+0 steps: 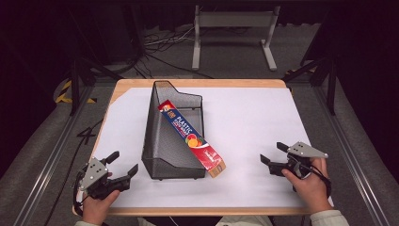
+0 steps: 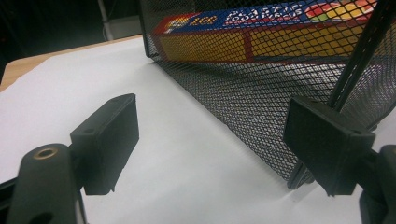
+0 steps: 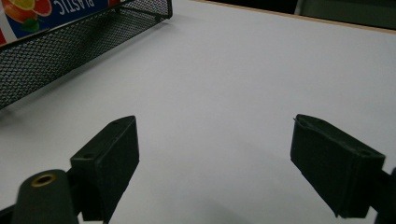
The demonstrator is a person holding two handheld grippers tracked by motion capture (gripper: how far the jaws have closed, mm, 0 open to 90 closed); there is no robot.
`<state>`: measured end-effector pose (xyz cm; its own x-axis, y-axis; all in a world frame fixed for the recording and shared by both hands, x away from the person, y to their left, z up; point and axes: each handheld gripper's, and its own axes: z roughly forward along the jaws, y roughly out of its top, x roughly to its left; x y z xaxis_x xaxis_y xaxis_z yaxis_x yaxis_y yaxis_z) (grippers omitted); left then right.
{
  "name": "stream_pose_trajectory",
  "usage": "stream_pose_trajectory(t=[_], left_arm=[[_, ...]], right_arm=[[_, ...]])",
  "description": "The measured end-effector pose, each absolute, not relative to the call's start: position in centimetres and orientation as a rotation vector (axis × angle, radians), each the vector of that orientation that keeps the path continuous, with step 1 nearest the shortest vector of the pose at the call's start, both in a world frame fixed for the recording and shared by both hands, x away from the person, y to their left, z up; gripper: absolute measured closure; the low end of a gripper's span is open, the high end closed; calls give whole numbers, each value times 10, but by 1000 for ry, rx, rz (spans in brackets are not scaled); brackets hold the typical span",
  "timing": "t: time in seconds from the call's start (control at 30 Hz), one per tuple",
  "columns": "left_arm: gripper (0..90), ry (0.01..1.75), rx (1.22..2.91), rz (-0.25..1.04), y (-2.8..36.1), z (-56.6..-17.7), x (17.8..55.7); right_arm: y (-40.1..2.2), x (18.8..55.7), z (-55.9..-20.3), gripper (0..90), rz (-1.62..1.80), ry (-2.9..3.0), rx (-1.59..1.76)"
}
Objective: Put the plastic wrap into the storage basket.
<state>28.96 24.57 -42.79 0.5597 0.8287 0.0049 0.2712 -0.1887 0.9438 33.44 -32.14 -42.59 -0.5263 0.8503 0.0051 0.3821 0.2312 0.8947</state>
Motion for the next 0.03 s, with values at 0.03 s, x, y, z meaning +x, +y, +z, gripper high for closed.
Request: stream_pose_trajectory(t=[0.03], left_arm=[[189, 920, 1734, 660, 245, -428, 290]], right_arm=[[-323, 334, -426, 161, 1250, 2011, 1119]])
